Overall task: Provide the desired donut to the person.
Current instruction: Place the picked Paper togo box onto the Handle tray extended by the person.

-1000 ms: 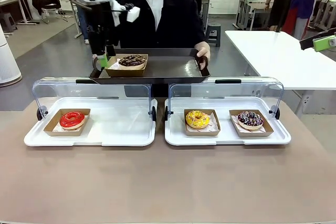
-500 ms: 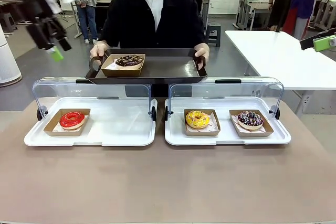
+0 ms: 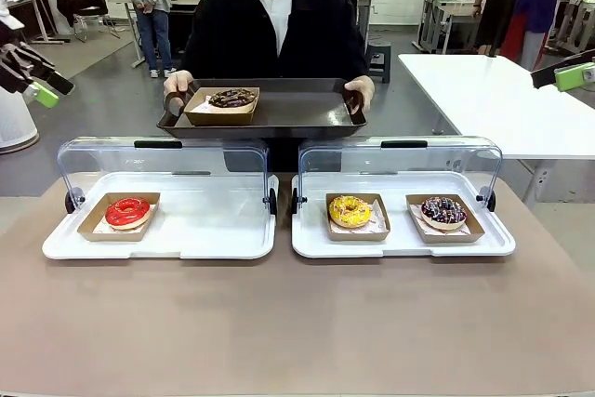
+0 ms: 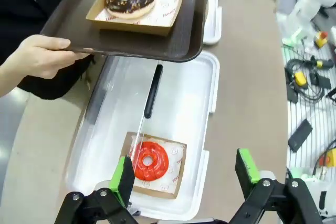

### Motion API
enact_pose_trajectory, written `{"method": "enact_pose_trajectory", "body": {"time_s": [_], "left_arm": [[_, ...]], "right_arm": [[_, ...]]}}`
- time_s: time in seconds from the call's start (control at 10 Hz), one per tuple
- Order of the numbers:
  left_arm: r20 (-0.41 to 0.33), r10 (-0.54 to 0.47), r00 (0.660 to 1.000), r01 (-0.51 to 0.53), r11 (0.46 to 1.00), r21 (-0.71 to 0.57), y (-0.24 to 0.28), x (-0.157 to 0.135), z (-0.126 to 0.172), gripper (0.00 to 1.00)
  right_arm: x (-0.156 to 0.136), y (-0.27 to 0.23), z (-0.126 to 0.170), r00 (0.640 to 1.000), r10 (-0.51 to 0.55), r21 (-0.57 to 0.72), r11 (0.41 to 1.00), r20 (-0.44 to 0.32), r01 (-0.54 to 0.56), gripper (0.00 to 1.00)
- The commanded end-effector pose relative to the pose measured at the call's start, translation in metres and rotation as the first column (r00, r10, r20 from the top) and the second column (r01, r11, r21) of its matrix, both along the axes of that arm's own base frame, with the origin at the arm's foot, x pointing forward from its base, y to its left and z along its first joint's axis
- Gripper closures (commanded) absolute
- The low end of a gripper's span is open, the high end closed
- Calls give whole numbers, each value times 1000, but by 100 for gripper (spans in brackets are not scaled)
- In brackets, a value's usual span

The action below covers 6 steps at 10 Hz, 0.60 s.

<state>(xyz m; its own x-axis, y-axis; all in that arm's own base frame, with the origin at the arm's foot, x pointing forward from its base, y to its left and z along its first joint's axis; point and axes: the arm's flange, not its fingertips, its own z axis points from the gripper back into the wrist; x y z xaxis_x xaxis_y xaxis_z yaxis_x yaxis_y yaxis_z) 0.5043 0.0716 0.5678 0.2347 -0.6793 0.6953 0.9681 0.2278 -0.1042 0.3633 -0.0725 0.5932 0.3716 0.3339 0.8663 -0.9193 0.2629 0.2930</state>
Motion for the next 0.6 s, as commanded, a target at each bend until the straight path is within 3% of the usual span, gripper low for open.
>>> {"method": "enact_pose_trajectory", "body": {"time_s": [0.0,0.3,0.5], "left_arm": [[57,-69,996,76,989,-128,17,15,-5,0],[101,-97,990,119,965,-235,57,18,-34,0],[184,-104,977,150,955,-255,70,8,-50,0]], "right_arm": [[0,1,1,1000,8,12,1000,11,-8,0],[0,1,1,1000,8,12,1000,11,-8,0],[0,1,1,1000,8,12,1000,11,-8,0]]}}
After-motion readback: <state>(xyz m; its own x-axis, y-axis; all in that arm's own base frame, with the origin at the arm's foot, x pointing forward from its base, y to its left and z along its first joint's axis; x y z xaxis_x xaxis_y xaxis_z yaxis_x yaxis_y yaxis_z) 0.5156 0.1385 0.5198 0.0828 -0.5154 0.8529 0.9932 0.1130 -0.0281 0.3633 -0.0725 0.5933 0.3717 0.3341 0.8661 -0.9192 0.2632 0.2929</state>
